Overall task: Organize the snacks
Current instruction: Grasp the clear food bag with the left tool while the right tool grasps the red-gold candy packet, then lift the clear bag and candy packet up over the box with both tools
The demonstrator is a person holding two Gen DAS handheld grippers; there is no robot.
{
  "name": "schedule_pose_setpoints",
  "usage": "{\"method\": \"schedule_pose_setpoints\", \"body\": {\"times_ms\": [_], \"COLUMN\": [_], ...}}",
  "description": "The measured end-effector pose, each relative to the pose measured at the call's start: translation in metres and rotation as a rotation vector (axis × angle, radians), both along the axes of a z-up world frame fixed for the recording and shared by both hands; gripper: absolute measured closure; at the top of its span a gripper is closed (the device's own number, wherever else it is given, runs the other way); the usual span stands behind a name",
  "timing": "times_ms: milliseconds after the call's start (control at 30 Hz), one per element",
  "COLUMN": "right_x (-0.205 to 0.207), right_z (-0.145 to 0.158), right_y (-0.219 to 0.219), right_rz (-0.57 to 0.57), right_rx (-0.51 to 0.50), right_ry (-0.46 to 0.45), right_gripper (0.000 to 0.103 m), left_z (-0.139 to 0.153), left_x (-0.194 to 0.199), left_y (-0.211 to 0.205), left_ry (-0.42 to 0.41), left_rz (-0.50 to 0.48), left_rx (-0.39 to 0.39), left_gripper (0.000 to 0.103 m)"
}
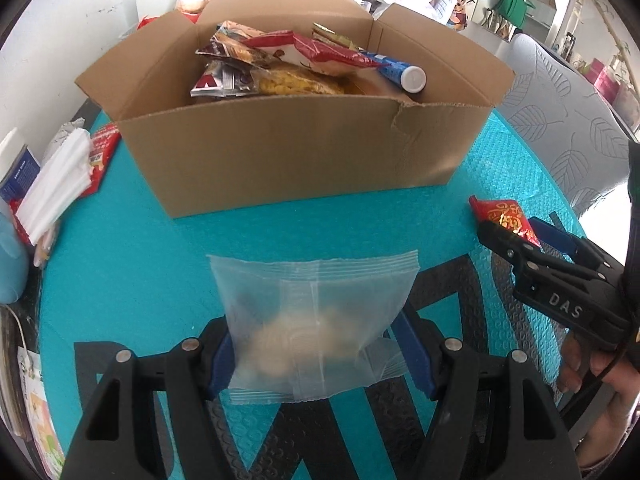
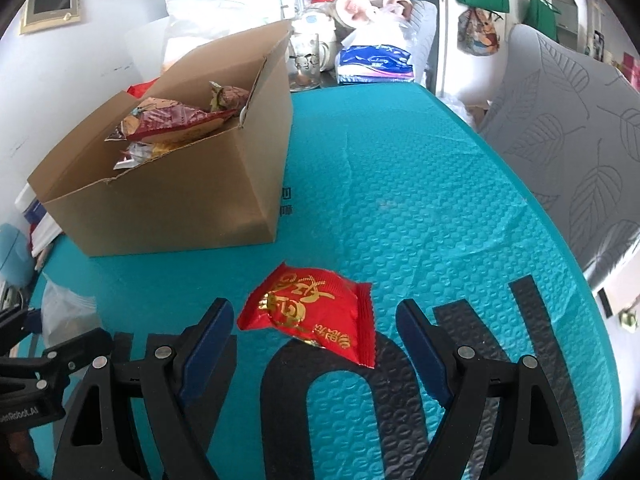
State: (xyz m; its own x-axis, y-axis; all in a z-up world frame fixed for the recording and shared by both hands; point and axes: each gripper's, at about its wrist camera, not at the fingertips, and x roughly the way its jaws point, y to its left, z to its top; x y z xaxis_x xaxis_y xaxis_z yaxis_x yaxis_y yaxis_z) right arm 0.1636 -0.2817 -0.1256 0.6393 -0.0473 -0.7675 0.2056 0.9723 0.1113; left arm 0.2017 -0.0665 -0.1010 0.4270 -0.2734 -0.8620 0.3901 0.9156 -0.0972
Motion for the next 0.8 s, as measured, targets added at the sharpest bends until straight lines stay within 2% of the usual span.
{"method": "schedule_pose_setpoints", "body": {"times_ms": [100,167,333,633,800], "right_x": [0.004,0.008,0.006,-0.022,-0.037], "right_z": [-0.002,-0.005,-0.003,0.004,0.014], "right_y": [-0.001,0.001,0.002,0.005,0.018], "right_rz": [0.002,0.013,0.019,0.051,0.099], "right_rx": [0.018,-0.005,0.005,0.056,0.054], "right_ry": [-0.017,-0.006,-0.02,-0.073,-0.083], "right_gripper": [0.019,0.033,0.051,0.054,0.054], "left_z": [-0.002,-0.003,-0.007,-0.007,0.0], "left_x": [-0.001,-0.002,-0.008,-0.019,-0.026], "left_y": [-0.002,-0.005,-0.007,0.004,0.003], "left_ry": [-0.007,-0.013,0.004,0.004,-0.03], "left_rz": [0.007,-0.005,-0.021,-0.023,-0.013], "left_rx": [0.024,0.042,0.029,0.016,0.014], "left_gripper": [0.034,0.034,0.034,0.034,0.034]}}
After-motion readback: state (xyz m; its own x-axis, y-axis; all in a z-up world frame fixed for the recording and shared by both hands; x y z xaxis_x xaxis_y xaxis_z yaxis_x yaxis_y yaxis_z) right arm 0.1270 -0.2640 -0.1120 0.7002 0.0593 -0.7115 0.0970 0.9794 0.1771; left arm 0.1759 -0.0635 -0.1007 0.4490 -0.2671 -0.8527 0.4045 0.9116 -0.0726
